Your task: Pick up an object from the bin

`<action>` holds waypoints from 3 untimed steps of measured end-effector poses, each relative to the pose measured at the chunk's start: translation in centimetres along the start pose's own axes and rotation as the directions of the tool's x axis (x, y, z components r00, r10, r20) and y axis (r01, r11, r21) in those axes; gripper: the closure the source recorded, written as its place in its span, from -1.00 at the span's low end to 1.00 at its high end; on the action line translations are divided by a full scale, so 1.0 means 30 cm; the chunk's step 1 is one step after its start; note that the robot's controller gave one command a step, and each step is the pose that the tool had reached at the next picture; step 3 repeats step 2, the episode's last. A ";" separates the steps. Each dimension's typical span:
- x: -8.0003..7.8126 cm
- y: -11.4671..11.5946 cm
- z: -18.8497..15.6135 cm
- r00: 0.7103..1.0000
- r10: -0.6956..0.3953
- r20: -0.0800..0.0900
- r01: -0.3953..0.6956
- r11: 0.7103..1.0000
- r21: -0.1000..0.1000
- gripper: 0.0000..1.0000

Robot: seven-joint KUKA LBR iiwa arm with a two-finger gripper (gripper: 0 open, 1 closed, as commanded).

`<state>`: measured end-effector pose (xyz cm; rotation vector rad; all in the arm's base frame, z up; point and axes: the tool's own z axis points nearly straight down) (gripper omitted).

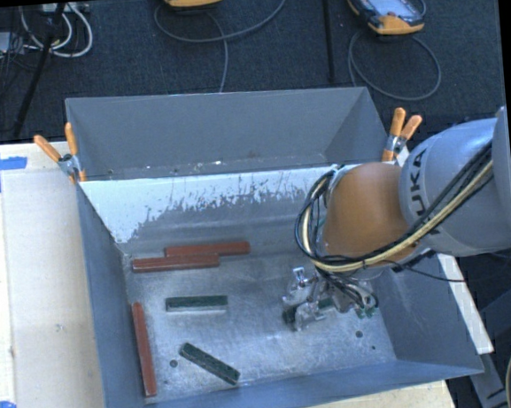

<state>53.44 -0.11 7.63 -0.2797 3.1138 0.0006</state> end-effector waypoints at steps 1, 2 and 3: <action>0.000 0.000 0.000 1.000 0.000 0.000 0.000 1.000 0.000 1.00; 0.056 0.005 -0.617 0.999 0.046 -0.008 -0.046 0.999 0.001 1.00; 0.056 0.005 -0.617 0.999 0.046 -0.008 -0.046 0.999 0.001 1.00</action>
Offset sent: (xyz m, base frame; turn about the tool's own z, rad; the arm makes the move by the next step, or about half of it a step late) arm -0.0213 -0.0025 0.1812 0.0490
